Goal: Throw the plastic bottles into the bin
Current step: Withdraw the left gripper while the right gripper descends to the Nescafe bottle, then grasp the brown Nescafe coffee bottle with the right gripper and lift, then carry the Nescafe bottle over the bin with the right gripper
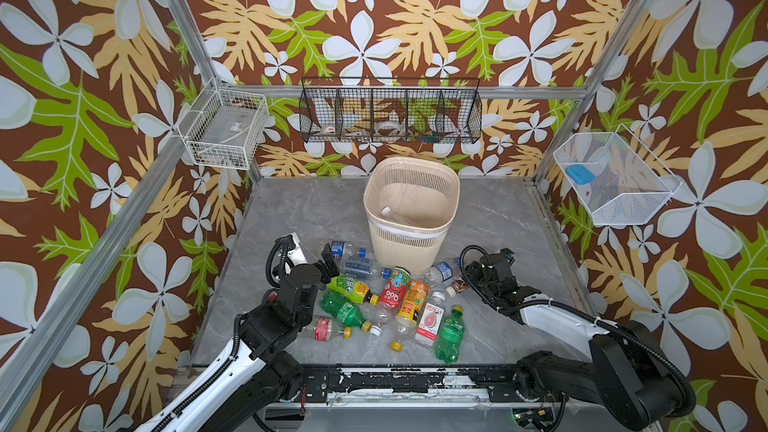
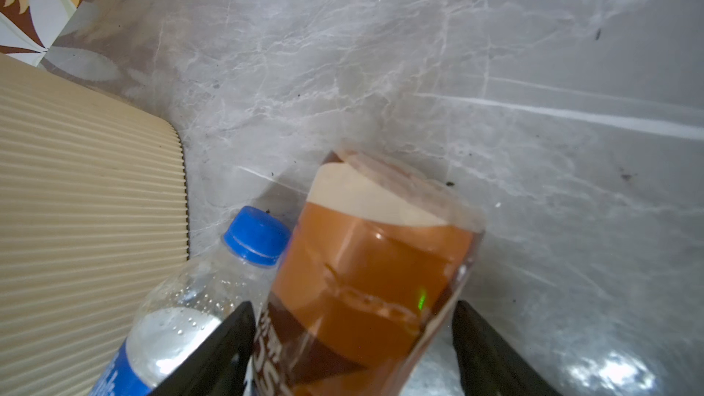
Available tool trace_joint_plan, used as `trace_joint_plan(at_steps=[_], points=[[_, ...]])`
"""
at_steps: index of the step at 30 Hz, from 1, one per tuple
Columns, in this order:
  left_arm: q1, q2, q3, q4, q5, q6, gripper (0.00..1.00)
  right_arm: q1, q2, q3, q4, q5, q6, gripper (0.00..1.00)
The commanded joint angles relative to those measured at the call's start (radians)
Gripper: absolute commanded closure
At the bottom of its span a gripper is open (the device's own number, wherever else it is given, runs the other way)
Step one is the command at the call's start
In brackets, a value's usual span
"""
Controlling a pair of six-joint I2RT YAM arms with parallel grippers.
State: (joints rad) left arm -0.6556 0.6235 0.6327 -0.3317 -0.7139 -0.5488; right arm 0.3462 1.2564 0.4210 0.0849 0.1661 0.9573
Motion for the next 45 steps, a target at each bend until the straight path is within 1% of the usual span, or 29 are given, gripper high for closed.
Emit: trace_joint_plan(at_steps=[1, 5, 9, 14, 18, 20, 23, 26, 28, 31, 33, 37, 39, 42, 45], points=[[0.002, -0.001, 0.005, -0.02, -0.03, -0.019, 0.02, 0.0, 0.029, 0.013, 0.041, 0.016, 0.001, 0.26], [0.002, -0.002, 0.004, -0.03, -0.039, -0.031, 0.02, -0.001, 0.049, 0.028, 0.044, 0.009, -0.001, 0.34], [0.002, -0.001, -0.002, -0.03, -0.04, -0.042, 0.02, -0.001, 0.029, 0.024, 0.037, 0.016, -0.008, 0.4], [0.002, 0.01, -0.006, -0.029, -0.042, -0.052, 0.02, -0.001, -0.033, 0.022, -0.005, 0.039, -0.024, 0.45], [0.002, 0.021, -0.007, -0.027, -0.042, -0.056, 0.02, -0.001, -0.134, 0.047, -0.089, 0.071, -0.057, 0.48], [0.002, 0.024, -0.011, -0.029, -0.041, -0.059, 0.02, -0.001, -0.198, 0.077, -0.148, 0.097, -0.087, 0.48], [0.002, 0.024, -0.016, -0.031, -0.04, -0.068, 0.02, 0.0, -0.29, 0.162, -0.238, 0.129, -0.171, 0.49], [0.002, 0.022, -0.023, -0.036, -0.039, -0.077, 0.02, 0.0, -0.34, 0.299, -0.331, 0.17, -0.251, 0.5], [0.002, 0.021, -0.027, -0.041, -0.037, -0.085, 0.02, 0.0, -0.347, 0.402, -0.369, 0.187, -0.308, 0.51], [0.004, 0.016, -0.034, -0.046, -0.034, -0.096, 0.02, 0.002, -0.316, 0.554, -0.386, 0.171, -0.38, 0.53], [0.004, 0.013, -0.037, -0.052, -0.033, -0.103, 0.02, 0.019, -0.268, 0.675, -0.389, 0.161, -0.425, 0.54], [0.004, 0.003, -0.044, -0.065, -0.035, -0.114, 0.02, 0.121, -0.143, 0.879, -0.367, 0.194, -0.509, 0.54], [0.004, -0.004, -0.047, -0.07, -0.035, -0.118, 0.02, 0.173, -0.061, 0.983, -0.349, 0.177, -0.54, 0.54], [0.004, -0.014, -0.05, -0.079, -0.039, -0.12, 0.02, 0.22, 0.064, 1.104, -0.357, 0.125, -0.564, 0.54], [0.005, -0.019, -0.05, -0.087, -0.039, -0.121, 0.02, 0.224, 0.165, 1.156, -0.377, 0.092, -0.56, 0.54]])
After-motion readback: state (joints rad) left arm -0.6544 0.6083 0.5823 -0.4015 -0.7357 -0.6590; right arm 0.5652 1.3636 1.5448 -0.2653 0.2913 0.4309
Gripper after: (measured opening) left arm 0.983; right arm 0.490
